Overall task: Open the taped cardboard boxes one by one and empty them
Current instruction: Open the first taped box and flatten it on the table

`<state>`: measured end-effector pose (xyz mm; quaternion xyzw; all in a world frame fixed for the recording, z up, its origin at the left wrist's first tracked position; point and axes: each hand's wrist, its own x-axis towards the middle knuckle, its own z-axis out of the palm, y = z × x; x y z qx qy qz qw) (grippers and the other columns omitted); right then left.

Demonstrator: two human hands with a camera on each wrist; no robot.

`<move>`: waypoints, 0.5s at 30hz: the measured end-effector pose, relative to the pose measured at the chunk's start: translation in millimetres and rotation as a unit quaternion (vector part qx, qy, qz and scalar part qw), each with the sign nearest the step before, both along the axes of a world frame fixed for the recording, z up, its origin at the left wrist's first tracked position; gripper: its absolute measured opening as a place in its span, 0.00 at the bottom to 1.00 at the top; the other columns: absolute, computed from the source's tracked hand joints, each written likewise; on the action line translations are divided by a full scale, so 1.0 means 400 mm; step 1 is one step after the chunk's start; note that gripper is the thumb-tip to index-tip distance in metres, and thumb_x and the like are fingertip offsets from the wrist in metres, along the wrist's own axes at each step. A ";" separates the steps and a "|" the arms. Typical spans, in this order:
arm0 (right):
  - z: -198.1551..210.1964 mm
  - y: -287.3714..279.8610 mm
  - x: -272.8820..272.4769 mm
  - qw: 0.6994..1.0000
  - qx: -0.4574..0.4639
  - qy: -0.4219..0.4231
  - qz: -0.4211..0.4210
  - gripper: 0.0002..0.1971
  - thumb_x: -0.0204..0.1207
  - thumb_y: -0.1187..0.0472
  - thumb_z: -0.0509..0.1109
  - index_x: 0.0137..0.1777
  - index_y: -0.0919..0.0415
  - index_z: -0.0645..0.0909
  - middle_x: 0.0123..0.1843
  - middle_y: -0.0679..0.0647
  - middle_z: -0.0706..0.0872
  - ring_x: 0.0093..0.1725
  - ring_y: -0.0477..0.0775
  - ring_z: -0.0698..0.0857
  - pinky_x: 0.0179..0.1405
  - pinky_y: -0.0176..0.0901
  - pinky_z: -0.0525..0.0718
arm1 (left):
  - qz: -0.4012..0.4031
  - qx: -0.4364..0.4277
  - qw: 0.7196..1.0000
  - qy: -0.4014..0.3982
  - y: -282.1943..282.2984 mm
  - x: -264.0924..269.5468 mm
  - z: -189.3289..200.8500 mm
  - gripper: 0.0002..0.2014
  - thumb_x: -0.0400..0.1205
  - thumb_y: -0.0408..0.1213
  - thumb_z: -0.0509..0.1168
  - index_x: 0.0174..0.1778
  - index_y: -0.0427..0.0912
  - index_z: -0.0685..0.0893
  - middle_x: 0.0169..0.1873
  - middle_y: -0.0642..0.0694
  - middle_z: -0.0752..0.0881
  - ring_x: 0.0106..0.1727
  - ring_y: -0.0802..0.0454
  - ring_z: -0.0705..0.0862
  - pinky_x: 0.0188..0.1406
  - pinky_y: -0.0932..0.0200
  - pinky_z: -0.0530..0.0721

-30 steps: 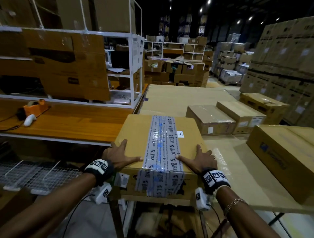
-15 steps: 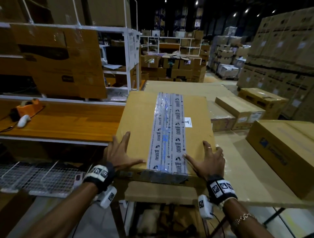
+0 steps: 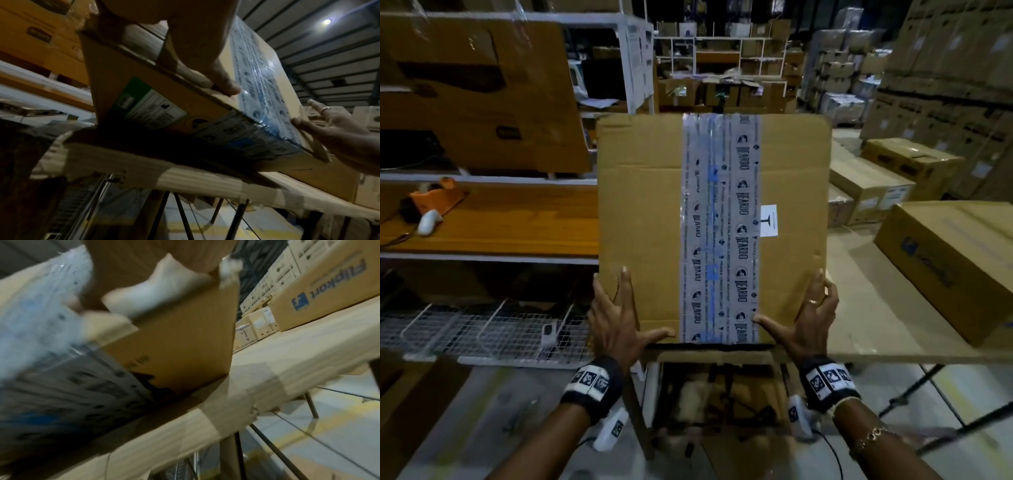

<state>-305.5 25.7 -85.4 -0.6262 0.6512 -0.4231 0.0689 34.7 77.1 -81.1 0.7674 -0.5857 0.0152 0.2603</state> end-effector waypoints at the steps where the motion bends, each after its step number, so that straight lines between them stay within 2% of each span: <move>1: -0.005 0.012 0.001 1.000 0.006 -0.011 0.003 0.78 0.45 0.25 0.82 0.88 0.49 0.37 0.84 0.64 0.49 0.81 0.70 0.57 0.79 0.74 0.64 | 0.007 0.001 1.000 0.000 0.014 -0.011 -0.005 0.77 0.49 0.84 0.69 0.89 0.54 0.39 0.84 0.24 0.44 0.81 0.20 0.59 0.73 0.24 0.69; 5: -0.016 0.047 0.014 0.999 0.013 -0.044 0.011 0.81 0.45 0.35 0.89 0.87 0.49 0.33 0.85 0.62 0.46 0.82 0.72 0.56 0.79 0.75 0.63 | 0.027 -0.003 0.999 0.028 0.046 -0.047 -0.020 0.79 0.50 0.73 0.80 0.88 0.55 0.36 0.85 0.26 0.41 0.83 0.22 0.56 0.73 0.23 0.69; 9: -0.032 0.063 0.028 0.998 0.037 -0.056 0.019 0.81 0.48 0.42 0.91 0.86 0.47 0.29 0.85 0.58 0.44 0.82 0.72 0.56 0.79 0.76 0.64 | 0.038 0.003 0.998 0.054 0.044 -0.065 -0.042 0.78 0.54 0.64 0.84 0.87 0.55 0.32 0.85 0.27 0.35 0.85 0.23 0.48 0.75 0.21 0.63; 12: -0.051 0.069 0.038 0.997 0.049 -0.057 0.018 0.81 0.52 0.52 0.92 0.85 0.45 0.25 0.85 0.59 0.44 0.80 0.74 0.61 0.75 0.76 0.69 | 0.054 0.022 0.997 0.041 0.045 -0.081 -0.048 0.77 0.57 0.68 0.82 0.88 0.50 0.32 0.84 0.22 0.38 0.84 0.20 0.49 0.75 0.22 0.65; 15: -0.059 0.076 0.048 0.997 0.060 -0.050 0.015 0.81 0.54 0.58 0.91 0.82 0.42 0.21 0.86 0.59 0.42 0.80 0.74 0.64 0.73 0.74 0.74 | 0.039 0.027 0.999 -0.007 0.060 -0.106 -0.049 0.73 0.62 0.72 0.76 0.88 0.47 0.34 0.83 0.19 0.39 0.84 0.19 0.47 0.76 0.23 0.64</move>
